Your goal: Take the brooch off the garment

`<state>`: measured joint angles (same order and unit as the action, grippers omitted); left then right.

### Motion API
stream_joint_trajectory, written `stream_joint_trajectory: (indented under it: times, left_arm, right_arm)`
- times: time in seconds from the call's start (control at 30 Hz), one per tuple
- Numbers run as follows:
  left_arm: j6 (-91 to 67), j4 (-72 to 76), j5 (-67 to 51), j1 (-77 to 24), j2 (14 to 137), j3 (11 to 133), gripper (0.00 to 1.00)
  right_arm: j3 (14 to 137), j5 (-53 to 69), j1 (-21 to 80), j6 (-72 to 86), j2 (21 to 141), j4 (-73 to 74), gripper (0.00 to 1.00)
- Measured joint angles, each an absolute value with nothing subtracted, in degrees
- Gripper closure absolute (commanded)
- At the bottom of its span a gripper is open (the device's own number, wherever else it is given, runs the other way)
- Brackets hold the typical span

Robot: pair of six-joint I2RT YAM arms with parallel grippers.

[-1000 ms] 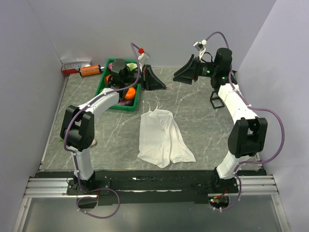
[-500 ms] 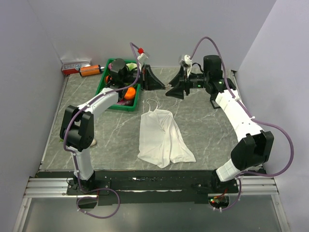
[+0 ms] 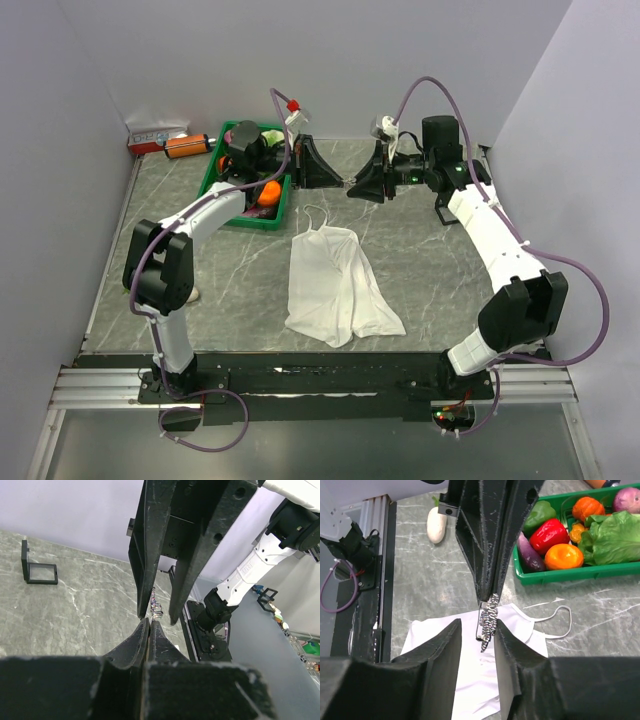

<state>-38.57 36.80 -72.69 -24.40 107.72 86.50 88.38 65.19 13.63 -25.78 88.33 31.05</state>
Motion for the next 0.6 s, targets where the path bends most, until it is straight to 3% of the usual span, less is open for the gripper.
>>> stream_joint_trajectory:
  times: [0.6]
  left_arm:
    - [-36.73,35.53,-71.94,-24.36,107.70,86.48,0.99]
  right_arm:
    - [88.95,60.23,13.63,-15.75,90.70,29.78,0.72]
